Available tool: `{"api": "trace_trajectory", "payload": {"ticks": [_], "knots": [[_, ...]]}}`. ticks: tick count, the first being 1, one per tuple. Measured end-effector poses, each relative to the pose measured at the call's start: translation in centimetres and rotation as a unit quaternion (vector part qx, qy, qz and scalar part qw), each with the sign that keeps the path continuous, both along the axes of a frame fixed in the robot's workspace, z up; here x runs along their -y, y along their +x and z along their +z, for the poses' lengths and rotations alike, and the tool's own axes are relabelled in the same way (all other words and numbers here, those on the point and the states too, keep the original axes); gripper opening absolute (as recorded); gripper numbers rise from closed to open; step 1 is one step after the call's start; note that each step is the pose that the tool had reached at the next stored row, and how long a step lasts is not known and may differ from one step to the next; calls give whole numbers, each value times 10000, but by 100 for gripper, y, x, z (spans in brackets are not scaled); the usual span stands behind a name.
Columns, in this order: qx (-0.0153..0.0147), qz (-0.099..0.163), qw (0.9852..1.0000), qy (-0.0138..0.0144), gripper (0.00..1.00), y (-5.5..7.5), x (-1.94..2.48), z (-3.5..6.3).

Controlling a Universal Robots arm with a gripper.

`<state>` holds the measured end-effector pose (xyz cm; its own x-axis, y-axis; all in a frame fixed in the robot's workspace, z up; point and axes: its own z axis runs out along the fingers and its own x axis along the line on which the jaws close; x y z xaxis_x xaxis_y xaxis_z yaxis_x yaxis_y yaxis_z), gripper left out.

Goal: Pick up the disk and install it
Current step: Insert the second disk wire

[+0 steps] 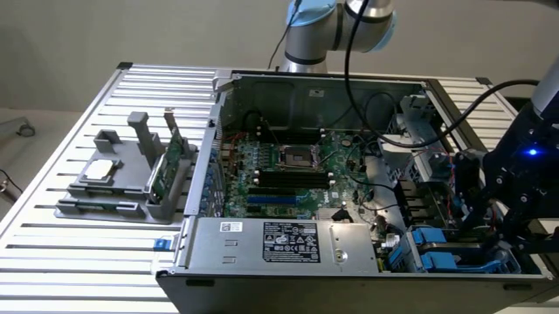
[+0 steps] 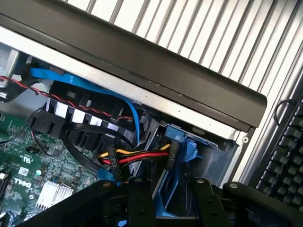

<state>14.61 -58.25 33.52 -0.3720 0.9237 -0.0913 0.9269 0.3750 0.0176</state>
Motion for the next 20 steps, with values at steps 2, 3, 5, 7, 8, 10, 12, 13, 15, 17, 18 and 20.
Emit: {"api": "trace_trajectory", "payload": {"ticks": [2, 3, 5, 7, 8, 10, 12, 13, 15, 17, 18, 20], "knots": [[0, -51, 10000, 13, 37, 0, 8, 7], [0, -72, 10000, 19, 37, 0, 12, 9], [0, -107, 9999, 30, 37, 0, 24, 12], [0, -136, 9999, 41, 37, 0, 34, 12], [0, -154, 9999, 49, 37, 0, 37, 12], [0, -185, 9998, 60, 37, 1, 44, 12], [-1, -204, 9998, 63, 37, 5, 51, 15], [-1, -212, 9998, 65, 37, 7, 54, 21], [-5, -229, 9997, 74, 37, 7, 59, 46], [-12, -248, 9997, 89, 37, 8, 61, 75], [-15, -260, 9996, 98, 37, 7, 62, 88], [-19, -281, 9995, 111, 37, 8, 64, 117]]}}
